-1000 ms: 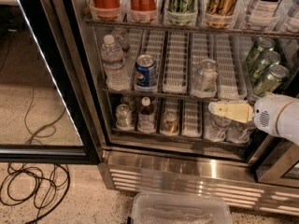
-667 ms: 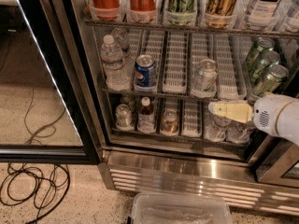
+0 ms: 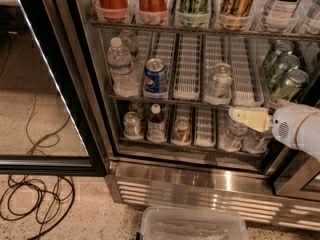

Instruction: Pick green can from middle shelf of fridge

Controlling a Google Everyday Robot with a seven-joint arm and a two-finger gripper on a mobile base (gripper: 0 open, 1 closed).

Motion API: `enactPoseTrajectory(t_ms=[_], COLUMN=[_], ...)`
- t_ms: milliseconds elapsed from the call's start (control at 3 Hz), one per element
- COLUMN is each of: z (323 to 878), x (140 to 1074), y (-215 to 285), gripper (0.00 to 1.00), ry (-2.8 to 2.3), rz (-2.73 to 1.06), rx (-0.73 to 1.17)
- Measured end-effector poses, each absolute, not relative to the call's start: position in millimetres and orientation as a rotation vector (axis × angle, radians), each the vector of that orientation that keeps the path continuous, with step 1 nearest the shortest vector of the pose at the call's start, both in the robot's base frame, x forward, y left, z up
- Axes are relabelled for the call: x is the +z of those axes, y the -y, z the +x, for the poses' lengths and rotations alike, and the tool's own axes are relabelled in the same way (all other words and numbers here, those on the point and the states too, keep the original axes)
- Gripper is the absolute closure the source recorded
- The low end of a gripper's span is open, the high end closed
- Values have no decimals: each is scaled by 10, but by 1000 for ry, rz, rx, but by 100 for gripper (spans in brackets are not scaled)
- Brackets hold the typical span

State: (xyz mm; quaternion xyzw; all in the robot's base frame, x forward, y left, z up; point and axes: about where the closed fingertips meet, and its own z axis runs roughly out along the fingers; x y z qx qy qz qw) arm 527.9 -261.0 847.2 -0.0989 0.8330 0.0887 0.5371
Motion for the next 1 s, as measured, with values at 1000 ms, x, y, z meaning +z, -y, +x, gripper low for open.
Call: enactPoseTrajectory(t_ms=[1000], z=[5377], x=[8331], y=[3054], gripper=[19], ry=[-1961], rz=[-127], rx=[86])
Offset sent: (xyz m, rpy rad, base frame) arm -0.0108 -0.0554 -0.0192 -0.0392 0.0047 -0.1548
